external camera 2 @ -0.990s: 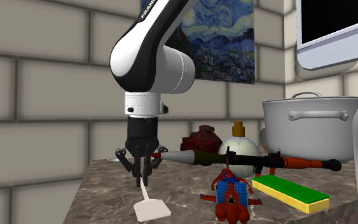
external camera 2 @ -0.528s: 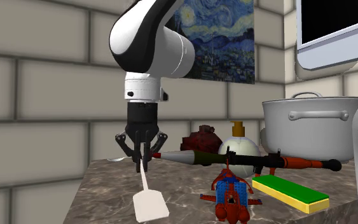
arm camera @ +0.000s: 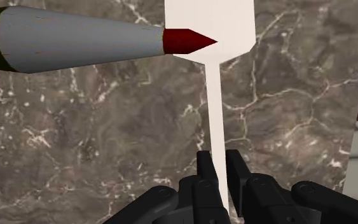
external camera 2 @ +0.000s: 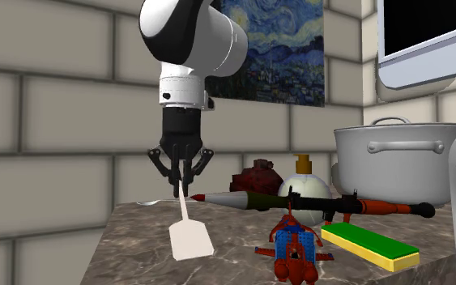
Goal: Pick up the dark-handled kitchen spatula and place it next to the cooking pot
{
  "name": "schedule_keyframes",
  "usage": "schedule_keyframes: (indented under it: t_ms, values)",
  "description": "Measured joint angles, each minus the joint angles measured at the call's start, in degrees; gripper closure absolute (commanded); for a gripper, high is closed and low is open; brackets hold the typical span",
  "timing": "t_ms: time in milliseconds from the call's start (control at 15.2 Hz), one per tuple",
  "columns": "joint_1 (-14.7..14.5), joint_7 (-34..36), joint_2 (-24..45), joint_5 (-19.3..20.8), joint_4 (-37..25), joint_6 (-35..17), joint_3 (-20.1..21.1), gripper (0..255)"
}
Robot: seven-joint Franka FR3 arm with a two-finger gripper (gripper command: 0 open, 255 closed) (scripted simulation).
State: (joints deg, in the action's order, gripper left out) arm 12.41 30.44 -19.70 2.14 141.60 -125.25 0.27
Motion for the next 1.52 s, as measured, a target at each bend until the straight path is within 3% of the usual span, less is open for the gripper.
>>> schedule_keyframes:
  t_ms: [1518]
  values:
    - [-0.1,-0.57,-4.03,-0.34,-14.26,18.31,0.04,255]
